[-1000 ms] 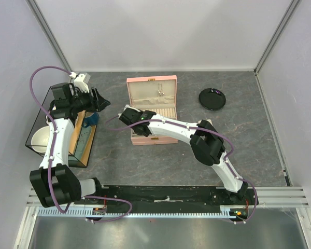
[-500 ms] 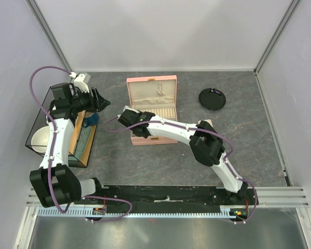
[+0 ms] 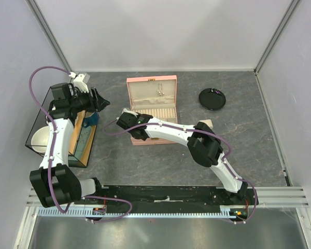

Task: Organize the mixed jewelry

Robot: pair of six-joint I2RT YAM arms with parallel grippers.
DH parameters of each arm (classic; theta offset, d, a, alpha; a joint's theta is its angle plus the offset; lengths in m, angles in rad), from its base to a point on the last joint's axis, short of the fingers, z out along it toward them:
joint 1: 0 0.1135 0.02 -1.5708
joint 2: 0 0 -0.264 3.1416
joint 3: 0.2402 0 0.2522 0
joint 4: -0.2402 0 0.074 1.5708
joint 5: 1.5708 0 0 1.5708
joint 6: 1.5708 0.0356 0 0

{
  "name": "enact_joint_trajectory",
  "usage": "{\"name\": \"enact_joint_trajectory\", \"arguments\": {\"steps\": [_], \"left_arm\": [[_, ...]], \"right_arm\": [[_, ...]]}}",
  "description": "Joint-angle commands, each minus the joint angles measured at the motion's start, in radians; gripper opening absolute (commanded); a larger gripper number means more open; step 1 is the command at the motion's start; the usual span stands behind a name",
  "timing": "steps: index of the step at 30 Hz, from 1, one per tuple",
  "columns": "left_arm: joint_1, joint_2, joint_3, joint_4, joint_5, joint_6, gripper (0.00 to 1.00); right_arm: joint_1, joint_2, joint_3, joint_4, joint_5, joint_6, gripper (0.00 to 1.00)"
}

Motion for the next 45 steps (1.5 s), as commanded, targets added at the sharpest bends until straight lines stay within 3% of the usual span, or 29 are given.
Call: {"name": "enact_joint_trajectory", "arguments": {"steps": [1,8,23,45], "left_arm": [[0.008,-0.006,0.019,0.011,0.029,-0.029,0.59],[0.010,-0.006,0.020,0.011,0.032,-0.029,0.59],[0.014,-0.017,0.019,0.011,0.042,-0.032,0.59],[0.019,-0.031,0.019,0.011,0.034,-0.030,0.59]], "right_arm": [[0.012,0.026,0.047,0.001,-0.006,0.005,0.00],[0.020,0.033,0.069,-0.003,-0.003,-0.002,0.03],[0.029,0.026,0.065,-0.027,0.019,0.001,0.20],[0.060,-0.020,0.041,-0.061,0.019,0.047,0.25]]}}
